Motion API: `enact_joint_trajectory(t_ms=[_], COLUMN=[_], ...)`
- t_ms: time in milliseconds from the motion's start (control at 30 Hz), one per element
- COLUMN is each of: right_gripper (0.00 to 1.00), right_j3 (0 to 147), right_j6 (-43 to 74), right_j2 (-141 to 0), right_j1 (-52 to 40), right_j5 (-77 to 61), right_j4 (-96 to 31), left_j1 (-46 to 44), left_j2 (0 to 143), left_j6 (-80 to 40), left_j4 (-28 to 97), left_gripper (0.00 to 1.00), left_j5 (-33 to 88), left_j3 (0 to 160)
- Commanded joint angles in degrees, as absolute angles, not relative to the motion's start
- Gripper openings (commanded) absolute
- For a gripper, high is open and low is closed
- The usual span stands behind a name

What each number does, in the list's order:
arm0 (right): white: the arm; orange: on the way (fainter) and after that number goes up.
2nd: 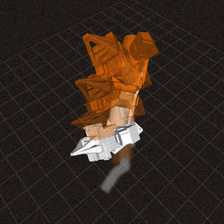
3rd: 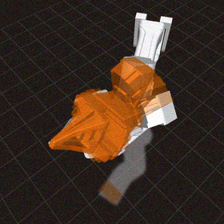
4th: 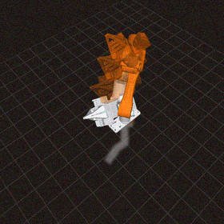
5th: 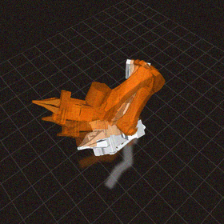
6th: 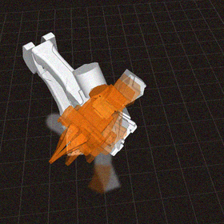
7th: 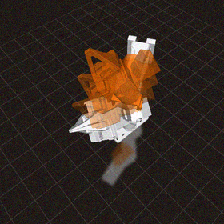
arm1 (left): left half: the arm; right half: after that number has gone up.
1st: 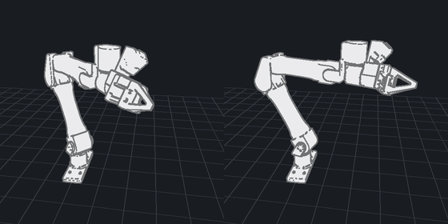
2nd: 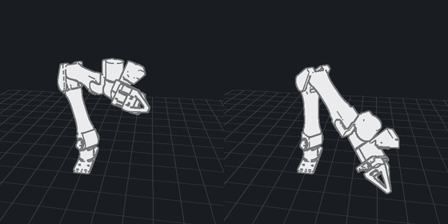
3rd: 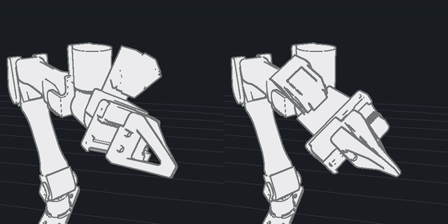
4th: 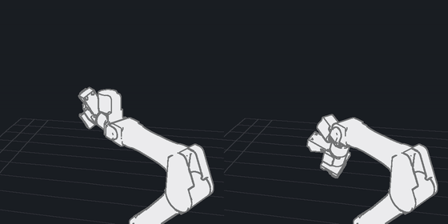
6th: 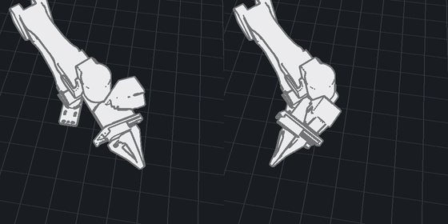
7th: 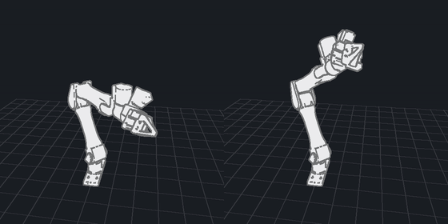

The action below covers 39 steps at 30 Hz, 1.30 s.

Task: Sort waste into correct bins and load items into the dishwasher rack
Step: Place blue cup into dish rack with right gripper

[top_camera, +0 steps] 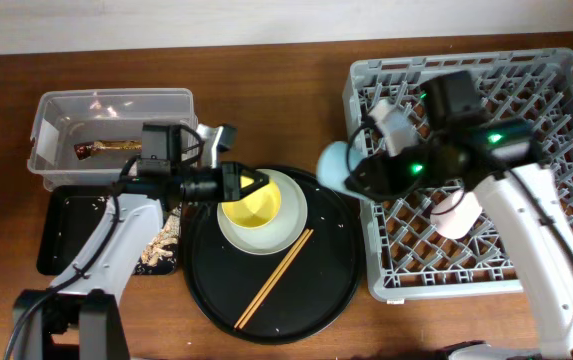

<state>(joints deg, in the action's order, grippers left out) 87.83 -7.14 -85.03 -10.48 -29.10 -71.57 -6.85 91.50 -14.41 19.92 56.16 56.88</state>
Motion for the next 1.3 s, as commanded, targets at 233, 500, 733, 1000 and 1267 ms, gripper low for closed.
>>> enact_joint_trajectory(t_ms=[233, 500, 733, 1000, 1267], right_gripper=[0.45, 0.47, 0.63, 0.99, 1.0], right_j3=[104.07, 108.03, 107.9, 107.92, 108.07], right_j6=[5.54, 5.41, 5.39, 5.19, 0.21], right_j2=[-93.38, -109.01, -112.05, -112.86, -98.78], right_j1=[9.82, 10.15, 10.15, 10.15, -0.12], right_j5=[-6.79, -6.79, -6.79, -6.83, -16.36], right_j4=[-83.68, -81.25, -79.0, -80.2, -81.38], left_j1=[-2.02, -2.02, -2.02, -2.02, -2.02], left_j2=[74.41, 74.39, 74.39, 74.39, 74.39], left_j6=[-4.21, -4.23, -4.23, -4.21, -10.52], left_j4=[39.33, 41.04, 41.23, 41.34, 50.3], left_gripper=[0.32, 0.32, 0.32, 0.33, 0.44], left_j5=[21.47, 21.15, 21.15, 21.15, 2.33], left_j3=[56.97, 56.95, 56.95, 56.95, 56.95])
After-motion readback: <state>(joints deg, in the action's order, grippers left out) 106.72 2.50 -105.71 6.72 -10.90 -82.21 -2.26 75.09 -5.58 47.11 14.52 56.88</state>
